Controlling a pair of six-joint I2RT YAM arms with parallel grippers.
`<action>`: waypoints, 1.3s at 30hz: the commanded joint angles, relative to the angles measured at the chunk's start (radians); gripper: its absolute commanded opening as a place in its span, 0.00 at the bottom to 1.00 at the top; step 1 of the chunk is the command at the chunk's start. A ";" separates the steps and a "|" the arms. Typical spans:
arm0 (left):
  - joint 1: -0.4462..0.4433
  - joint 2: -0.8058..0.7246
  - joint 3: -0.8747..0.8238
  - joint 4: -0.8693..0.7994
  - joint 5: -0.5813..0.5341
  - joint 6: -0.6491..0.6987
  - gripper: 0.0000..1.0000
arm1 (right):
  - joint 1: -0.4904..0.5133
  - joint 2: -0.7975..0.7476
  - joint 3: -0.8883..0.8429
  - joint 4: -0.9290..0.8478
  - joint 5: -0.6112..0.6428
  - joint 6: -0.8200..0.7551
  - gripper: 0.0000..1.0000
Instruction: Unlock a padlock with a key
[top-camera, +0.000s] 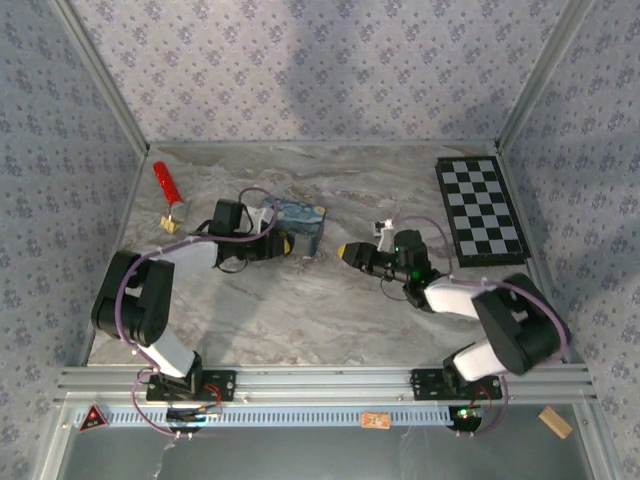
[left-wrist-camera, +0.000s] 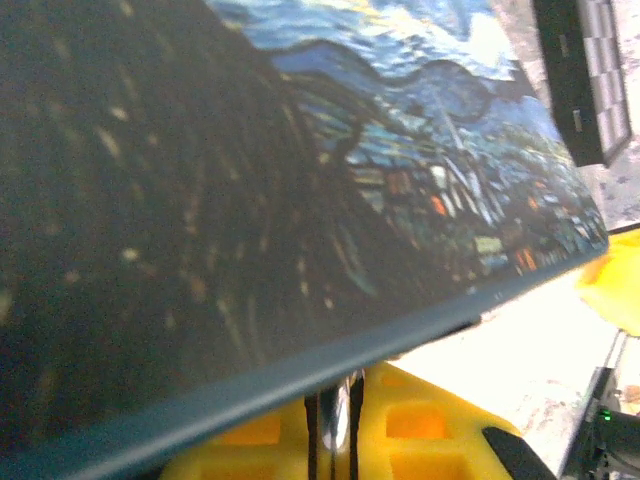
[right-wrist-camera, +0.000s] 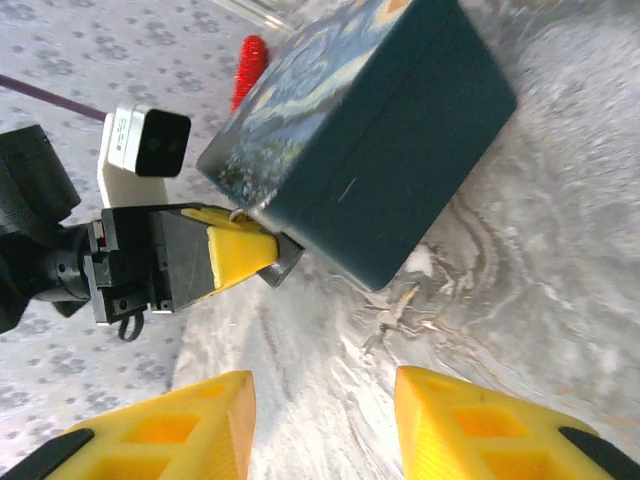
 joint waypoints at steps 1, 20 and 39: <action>0.011 -0.005 -0.002 -0.060 -0.081 0.068 0.00 | -0.007 -0.130 0.119 -0.511 0.113 -0.222 0.45; 0.029 0.119 0.042 -0.084 -0.231 0.068 0.00 | 0.183 -0.292 0.126 -0.679 0.344 -0.159 0.50; 0.047 0.183 0.117 -0.036 -0.175 0.020 0.25 | 0.317 0.261 0.561 -0.877 0.408 -0.401 0.45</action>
